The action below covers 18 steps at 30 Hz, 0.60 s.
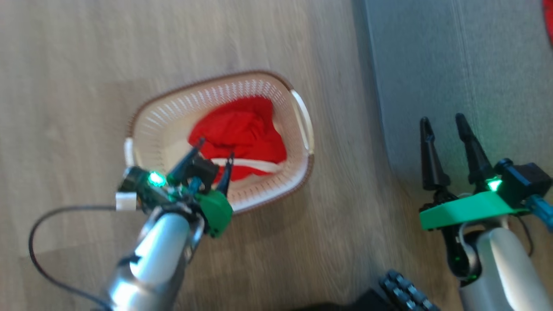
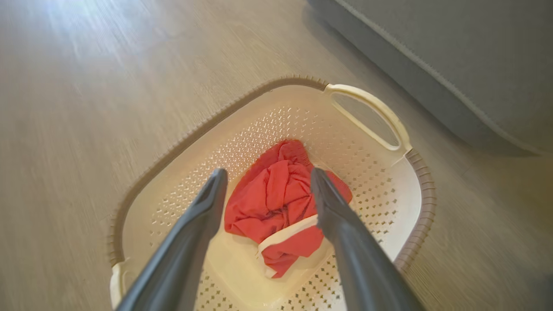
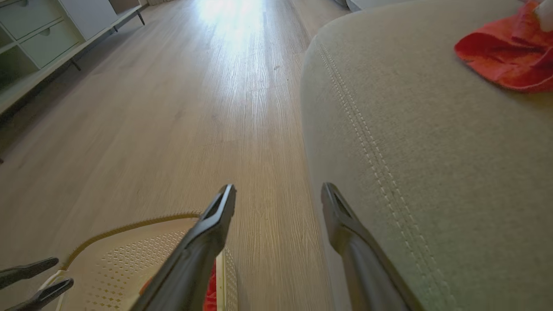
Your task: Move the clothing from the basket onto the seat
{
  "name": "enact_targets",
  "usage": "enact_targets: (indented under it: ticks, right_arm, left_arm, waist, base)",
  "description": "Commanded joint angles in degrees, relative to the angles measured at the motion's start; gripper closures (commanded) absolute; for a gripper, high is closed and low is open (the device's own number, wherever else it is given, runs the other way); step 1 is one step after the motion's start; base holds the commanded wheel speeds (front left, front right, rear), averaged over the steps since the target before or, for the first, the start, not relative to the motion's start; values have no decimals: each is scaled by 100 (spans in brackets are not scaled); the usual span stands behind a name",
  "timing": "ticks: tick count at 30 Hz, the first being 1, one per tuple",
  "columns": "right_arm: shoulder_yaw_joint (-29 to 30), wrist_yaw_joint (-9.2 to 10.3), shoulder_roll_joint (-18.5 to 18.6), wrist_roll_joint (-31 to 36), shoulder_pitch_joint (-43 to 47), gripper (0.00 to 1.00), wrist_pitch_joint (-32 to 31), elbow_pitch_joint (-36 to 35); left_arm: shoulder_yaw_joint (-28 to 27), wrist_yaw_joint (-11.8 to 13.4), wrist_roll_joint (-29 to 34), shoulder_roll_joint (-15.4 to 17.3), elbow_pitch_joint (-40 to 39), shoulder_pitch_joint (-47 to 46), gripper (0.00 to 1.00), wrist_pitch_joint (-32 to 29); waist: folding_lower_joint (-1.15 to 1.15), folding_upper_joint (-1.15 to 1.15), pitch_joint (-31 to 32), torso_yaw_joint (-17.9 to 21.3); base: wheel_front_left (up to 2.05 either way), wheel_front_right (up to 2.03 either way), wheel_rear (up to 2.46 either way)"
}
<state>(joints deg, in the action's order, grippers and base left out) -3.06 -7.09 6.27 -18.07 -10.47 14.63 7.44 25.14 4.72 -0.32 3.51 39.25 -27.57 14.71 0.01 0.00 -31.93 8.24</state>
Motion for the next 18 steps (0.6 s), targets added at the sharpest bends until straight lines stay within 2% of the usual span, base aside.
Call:
enact_targets:
  ticks: [1, 11, 18]
  right_arm:
    - [-183, -40, -70, 27, -23, 0, 37, -195]
    - [-491, -40, -295, -32, -373, 0, 37, -483]
    - [-733, -40, -335, -166, -561, 0, 37, -570]
  left_arm:
    - [-103, 18, 77, 114, 121, -258, 0, 29]
    - [265, -215, 439, 366, 2068, -1609, 0, 29]
    - [467, -245, 620, 577, 2984, -2334, 0, 28]
  waist:
    - [-1, 0, -599, 435]
    - [-1, 0, -1415, 954]
    - [-1, 0, -1847, 1252]
  base:
    - [0, 0, 0]
    - [0, 0, 0]
    - [0, 0, 0]
